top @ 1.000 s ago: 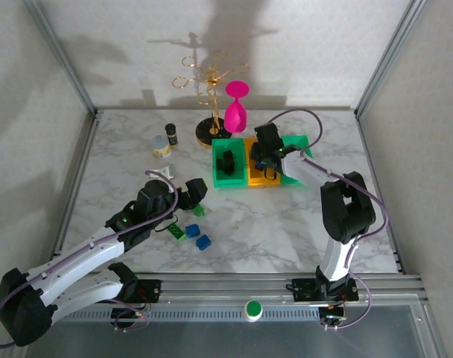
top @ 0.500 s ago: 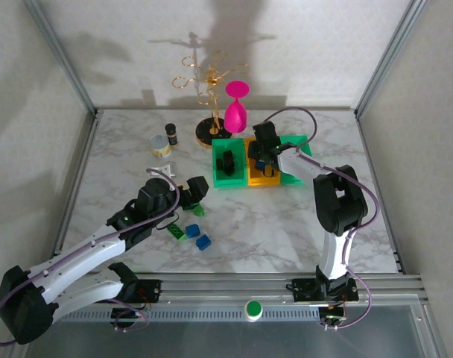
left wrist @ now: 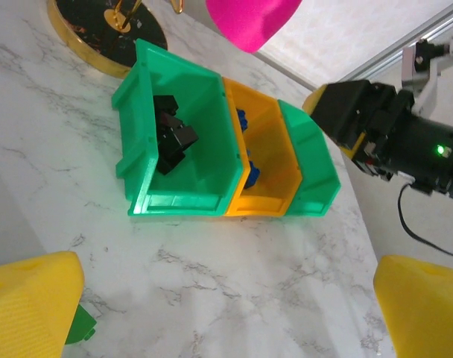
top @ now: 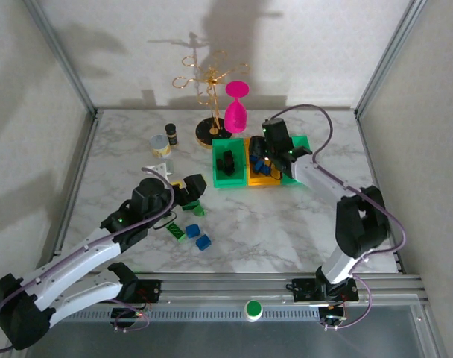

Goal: Sort the legos into containers by color
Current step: Place the lego in the container, then pick up the lego from the bottom-center of the table.

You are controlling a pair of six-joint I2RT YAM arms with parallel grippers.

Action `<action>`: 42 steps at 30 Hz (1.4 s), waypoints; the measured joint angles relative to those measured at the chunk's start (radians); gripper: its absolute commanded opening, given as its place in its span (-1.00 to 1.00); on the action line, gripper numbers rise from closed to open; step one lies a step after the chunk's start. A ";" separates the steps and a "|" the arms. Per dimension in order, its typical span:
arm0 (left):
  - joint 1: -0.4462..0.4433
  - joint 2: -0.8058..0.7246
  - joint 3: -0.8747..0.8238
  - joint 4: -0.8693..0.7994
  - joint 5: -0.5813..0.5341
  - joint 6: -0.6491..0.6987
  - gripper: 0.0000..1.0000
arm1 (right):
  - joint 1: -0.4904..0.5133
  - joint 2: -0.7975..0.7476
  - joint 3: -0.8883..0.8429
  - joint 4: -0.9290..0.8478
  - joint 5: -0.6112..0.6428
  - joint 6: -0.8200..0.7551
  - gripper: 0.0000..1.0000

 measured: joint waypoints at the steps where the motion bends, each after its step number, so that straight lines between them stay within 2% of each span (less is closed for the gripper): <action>1: 0.000 -0.014 0.000 -0.009 0.000 0.000 0.99 | 0.013 -0.029 -0.021 -0.003 -0.001 0.009 0.27; 9: 0.001 -0.113 -0.006 -0.105 -0.003 -0.005 0.99 | 0.143 -0.186 -0.205 -0.040 -0.010 0.099 0.35; 13: 0.002 -0.175 -0.033 -0.156 -0.016 -0.020 0.99 | 0.264 -0.231 -0.300 -0.051 -0.006 0.155 0.40; 20: 0.005 -0.240 -0.082 -0.237 -0.031 -0.055 0.99 | 0.481 -0.235 -0.356 -0.051 0.016 0.278 0.45; 29: 0.005 -0.351 -0.133 -0.352 -0.091 -0.123 0.99 | 0.676 -0.071 -0.349 -0.010 0.019 0.394 0.49; 42: 0.005 -0.419 -0.135 -0.479 -0.160 -0.171 0.99 | 0.773 0.054 -0.287 0.056 0.009 0.337 0.53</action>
